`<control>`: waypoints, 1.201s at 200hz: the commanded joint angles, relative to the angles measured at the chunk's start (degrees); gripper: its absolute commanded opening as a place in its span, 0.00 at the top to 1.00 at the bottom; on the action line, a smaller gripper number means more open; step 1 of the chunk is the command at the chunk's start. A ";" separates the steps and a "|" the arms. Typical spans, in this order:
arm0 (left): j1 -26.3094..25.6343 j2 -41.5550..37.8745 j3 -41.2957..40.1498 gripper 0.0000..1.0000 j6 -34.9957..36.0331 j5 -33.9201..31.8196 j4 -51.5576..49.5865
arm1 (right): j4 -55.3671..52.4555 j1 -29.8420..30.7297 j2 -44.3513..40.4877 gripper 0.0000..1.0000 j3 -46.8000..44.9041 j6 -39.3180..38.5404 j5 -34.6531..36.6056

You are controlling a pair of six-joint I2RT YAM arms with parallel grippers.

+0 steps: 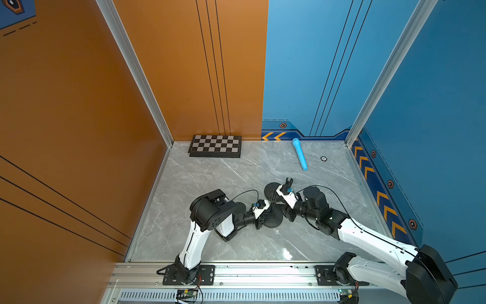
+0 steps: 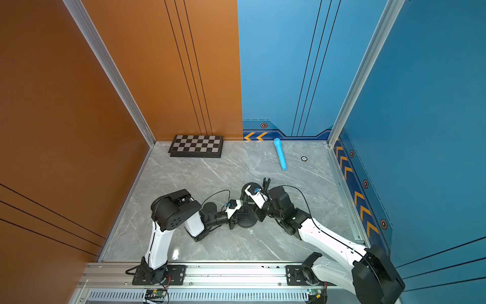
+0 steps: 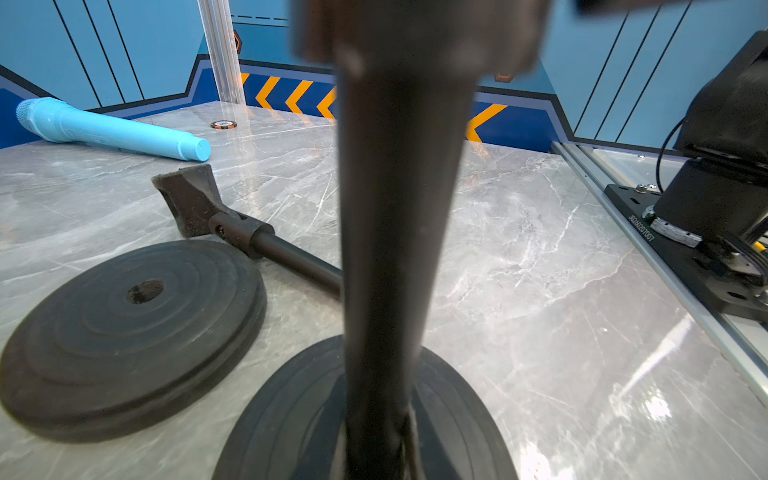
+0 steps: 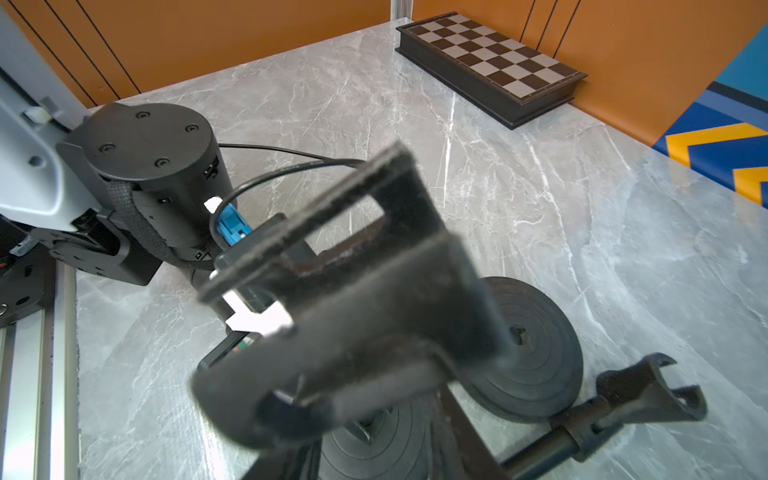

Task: Assemble a microphone stand
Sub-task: Screw the microphone stand pole into the microphone stand base.

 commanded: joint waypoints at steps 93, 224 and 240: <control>-0.28 3.81 -1.08 0.72 -2.93 -0.71 -9.27 | 16.05 17.78 -2.06 1.00 -9.78 15.59 43.17; 0.08 3.68 -0.78 0.78 -5.68 -0.66 -9.25 | 4.51 5.39 -9.03 0.52 -6.05 10.46 9.06; 0.16 3.42 -1.00 0.79 -5.34 -0.50 -9.21 | 4.17 3.43 -8.05 0.51 -5.11 8.31 4.18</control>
